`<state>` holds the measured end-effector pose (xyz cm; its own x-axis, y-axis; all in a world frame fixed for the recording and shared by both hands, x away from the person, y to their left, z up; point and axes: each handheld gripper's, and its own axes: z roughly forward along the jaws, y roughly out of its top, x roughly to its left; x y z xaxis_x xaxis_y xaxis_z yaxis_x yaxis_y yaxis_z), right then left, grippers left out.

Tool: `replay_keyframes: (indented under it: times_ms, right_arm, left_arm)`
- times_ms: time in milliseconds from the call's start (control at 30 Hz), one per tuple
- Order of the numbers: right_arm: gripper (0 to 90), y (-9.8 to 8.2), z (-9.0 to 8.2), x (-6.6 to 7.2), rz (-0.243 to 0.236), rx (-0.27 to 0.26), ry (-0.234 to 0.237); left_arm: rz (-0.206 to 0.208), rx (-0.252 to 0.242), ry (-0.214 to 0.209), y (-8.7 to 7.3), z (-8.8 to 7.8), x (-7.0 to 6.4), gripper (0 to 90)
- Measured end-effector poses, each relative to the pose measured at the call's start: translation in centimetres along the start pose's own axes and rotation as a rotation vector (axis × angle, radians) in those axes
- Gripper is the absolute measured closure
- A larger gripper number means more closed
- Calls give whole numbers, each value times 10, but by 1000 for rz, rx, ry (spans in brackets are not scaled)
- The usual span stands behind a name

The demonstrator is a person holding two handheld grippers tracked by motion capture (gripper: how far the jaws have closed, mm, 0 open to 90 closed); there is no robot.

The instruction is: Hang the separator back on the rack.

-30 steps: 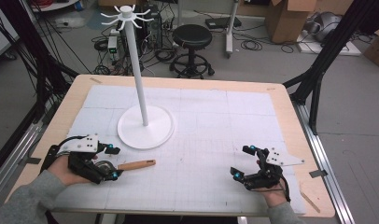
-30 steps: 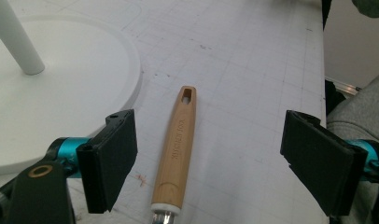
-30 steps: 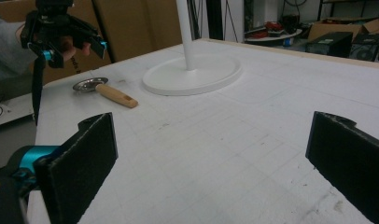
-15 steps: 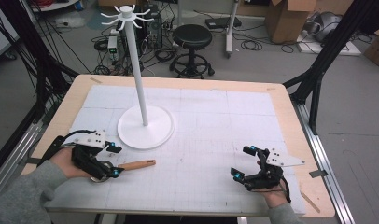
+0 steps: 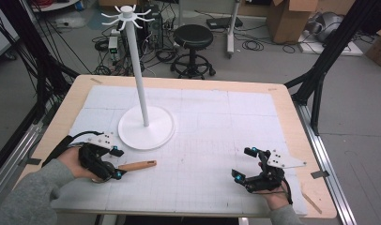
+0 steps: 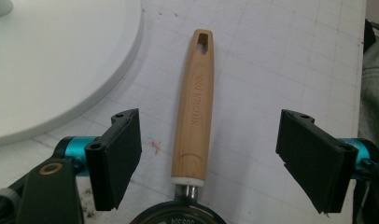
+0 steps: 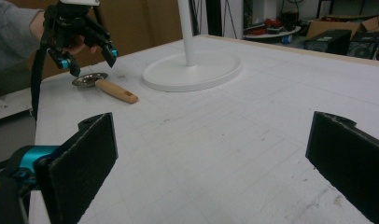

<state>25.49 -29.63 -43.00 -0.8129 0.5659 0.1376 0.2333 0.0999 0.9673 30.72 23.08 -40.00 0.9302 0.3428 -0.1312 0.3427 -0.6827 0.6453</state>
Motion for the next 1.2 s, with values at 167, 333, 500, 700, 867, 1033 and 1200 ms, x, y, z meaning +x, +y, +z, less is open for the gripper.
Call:
replay_keyframes:
  times_ms: [167, 333, 500, 700, 867, 1033, 1200]
  right_arm:
    - [12, 0, 0, 0, 2, 1, 4]
    - [12, 0, 0, 1, -1, 0, 6]
    - [12, 0, 2, 1, -5, 1, 16]
    - [12, -1, 2, 1, 0, 6, 18]
    - [12, -1, 2, 2, -3, 8, 23]
    - [12, -1, 2, 2, -2, 8, 24]
    - [12, -1, 2, 2, 1, 7, 25]
  left_arm:
    - [8, 29, -7, -1, 2, 5, 223]
    - [33, 65, 11, -2, 3, 8, 277]
    - [50, 85, 27, -3, 1, 10, 349]
    - [66, 118, 37, -6, 5, 11, 406]
    - [72, 134, 26, -7, 10, 10, 434]
    - [80, 168, 22, -8, 13, 10, 474]
    - [88, 182, 17, -8, 15, 9, 516]
